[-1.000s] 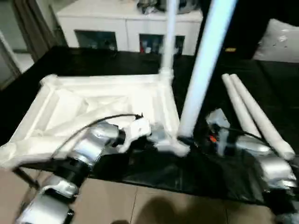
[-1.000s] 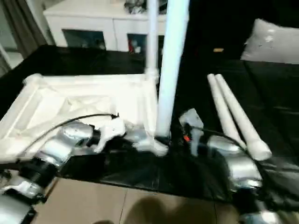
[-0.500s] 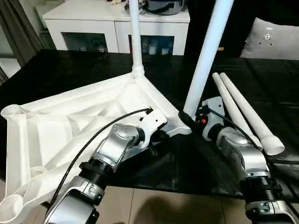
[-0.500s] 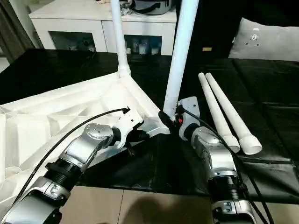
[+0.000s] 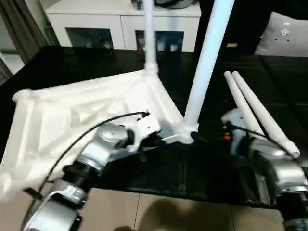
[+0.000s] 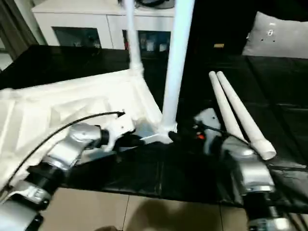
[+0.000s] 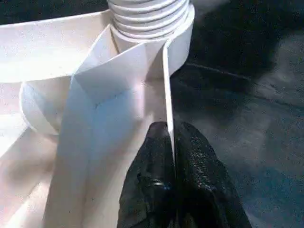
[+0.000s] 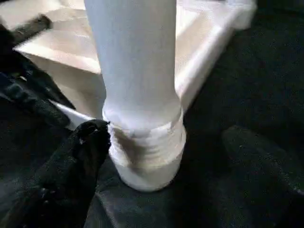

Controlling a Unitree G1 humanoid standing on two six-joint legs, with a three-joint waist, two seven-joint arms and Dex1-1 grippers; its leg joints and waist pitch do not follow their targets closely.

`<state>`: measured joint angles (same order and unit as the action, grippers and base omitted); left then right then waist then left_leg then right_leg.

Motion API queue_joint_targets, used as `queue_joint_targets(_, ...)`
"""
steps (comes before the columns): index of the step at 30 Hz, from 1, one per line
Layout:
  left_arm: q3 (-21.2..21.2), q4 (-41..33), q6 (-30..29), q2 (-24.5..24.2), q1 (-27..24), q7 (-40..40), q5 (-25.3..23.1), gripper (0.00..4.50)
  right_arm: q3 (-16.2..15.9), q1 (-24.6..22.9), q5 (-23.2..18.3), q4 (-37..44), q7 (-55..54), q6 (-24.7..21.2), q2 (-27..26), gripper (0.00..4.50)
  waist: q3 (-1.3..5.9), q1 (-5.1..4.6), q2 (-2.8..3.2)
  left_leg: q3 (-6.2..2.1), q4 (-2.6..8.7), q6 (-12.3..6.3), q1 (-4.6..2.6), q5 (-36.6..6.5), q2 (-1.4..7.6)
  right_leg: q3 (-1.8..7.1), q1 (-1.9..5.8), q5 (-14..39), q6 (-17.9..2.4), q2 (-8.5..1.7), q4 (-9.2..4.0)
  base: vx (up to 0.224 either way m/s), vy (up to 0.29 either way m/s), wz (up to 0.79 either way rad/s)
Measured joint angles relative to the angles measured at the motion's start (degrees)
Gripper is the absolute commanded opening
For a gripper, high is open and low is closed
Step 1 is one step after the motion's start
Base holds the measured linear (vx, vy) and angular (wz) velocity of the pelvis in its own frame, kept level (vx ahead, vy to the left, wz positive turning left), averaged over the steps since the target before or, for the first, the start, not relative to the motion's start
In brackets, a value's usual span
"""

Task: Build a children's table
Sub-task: Rotate leg to tighten

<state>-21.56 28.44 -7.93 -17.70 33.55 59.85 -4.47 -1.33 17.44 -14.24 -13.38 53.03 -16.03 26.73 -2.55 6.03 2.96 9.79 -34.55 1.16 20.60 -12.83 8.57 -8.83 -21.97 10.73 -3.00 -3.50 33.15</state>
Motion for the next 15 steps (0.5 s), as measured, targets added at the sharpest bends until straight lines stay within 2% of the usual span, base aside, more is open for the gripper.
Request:
queue_joint_targets(2, -1.23, -0.56, 1.39, -1.19, -0.21, 3.19, 0.39, 0.0, -0.79, -0.05, -1.07, 0.73, 3.37, -0.15, 1.65, 4.49, 0.0, 0.53, 0.0, 0.02, -0.01, 0.0, -0.07, 0.0, 0.03, 0.0, 0.02, 0.0, 0.0, 0.01, 0.01, 0.0, 0.0, 0.0)
queue_joint_targets(8, -3.25, -1.58, 4.68, -4.22, -0.31, 10.98, 0.92, 0.0, -5.09, -0.28, -0.74, 1.43, 11.36, 2.09, 4.62, 4.49, 0.01, 2.03, -0.06, 0.11, -0.05, 0.01, -0.14, 0.0, 0.03, 0.06, 0.06, 0.0, -0.02, 0.0, 0.01, 0.0, 0.0, 0.0)
queue_joint_targets(9, -3.4, -1.66, 4.9, -4.33, -0.3, 11.44, 0.91, 0.0, -5.48, -0.32, -0.75, 1.43, 11.96, 2.25, 4.63, 4.21, 0.01, 2.18, -0.06, 0.12, -0.05, 0.01, -0.15, 0.0, 0.03, 0.07, 0.06, -0.01, -0.02, -0.01, 0.01, 0.0, 0.0, 0.0)
queue_joint_targets(12, -3.73, -1.64, 5.81, -4.46, -0.26, 12.43, 0.9, 0.0, -5.95, -0.66, -0.99, 1.43, 13.72, 2.0, 4.63, 4.1, 0.01, 2.47, -0.06, 0.13, -0.06, 0.01, -0.14, 0.0, 0.03, 0.06, 0.06, -0.01, -0.02, -0.01, 0.02, 0.0, 0.0, 0.0)
queue_joint_targets(15, -3.9, -1.41, 6.3, -4.56, -0.1, 12.51, 0.9, 0.0, -5.97, -0.72, -1.76, 1.43, 14.9, 1.05, 4.62, 3.7, 0.01, 2.51, -0.15, 0.13, -0.07, 0.01, -0.14, 0.0, 0.04, 0.06, 0.06, -0.01, -0.02, -0.01, 0.05, 0.0, 0.0, 0.0)
